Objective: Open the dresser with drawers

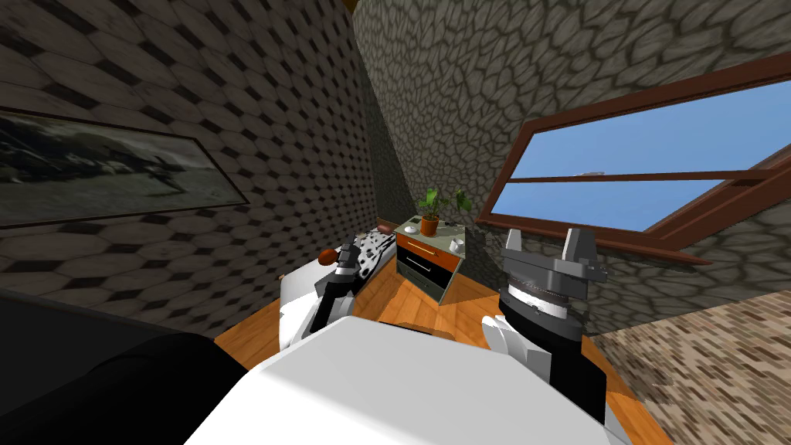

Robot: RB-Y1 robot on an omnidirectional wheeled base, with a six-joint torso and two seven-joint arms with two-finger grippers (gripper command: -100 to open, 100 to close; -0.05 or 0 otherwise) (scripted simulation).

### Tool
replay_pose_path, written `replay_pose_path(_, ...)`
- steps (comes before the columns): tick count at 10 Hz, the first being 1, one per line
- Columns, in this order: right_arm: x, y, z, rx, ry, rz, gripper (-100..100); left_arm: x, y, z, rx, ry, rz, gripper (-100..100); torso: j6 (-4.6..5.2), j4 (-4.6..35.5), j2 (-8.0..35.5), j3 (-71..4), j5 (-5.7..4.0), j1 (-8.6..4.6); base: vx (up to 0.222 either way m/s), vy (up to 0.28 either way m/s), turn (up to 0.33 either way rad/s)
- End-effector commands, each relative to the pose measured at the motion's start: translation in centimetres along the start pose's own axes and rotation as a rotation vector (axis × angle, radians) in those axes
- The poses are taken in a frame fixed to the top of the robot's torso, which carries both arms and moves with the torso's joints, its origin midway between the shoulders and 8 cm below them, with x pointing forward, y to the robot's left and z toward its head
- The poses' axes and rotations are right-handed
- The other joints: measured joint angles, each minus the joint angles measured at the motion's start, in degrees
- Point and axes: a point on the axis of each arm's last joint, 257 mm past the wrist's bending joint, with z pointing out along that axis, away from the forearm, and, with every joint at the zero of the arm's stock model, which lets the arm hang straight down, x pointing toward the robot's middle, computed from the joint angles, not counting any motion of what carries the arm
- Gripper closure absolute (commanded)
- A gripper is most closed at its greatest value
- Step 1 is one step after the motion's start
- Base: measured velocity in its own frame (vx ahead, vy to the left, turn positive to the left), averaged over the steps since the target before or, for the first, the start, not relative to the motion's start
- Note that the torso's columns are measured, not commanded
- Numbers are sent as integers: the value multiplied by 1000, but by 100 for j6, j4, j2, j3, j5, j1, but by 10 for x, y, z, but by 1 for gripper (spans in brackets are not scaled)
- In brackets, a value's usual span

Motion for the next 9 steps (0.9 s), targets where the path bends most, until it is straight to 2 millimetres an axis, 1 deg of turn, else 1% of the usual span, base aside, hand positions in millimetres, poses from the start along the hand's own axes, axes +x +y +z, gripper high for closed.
replay_pose_path(1, 0, 0, 0, 0, 0, 0, 0, 0, 0, 0, 0, 0, 0, 0, 0, 235, 232, -467, 0, 0, 0, 0, 0)
replay_pose_path(3, 0, 0, 0, 0, 0, 0, 0, 0, 0, 0, 0, 0, 0, 0, 0, 1006, 1003, -2014, 0, 0, 0, 0, 0)
replay_pose_path(9, 0, 0, 0, 0, 0, 0, 0, 0, 0, 0, 0, 0, 0, 0, 0, 3537, 3539, -7073, 0, 0, 0, 0, 0)
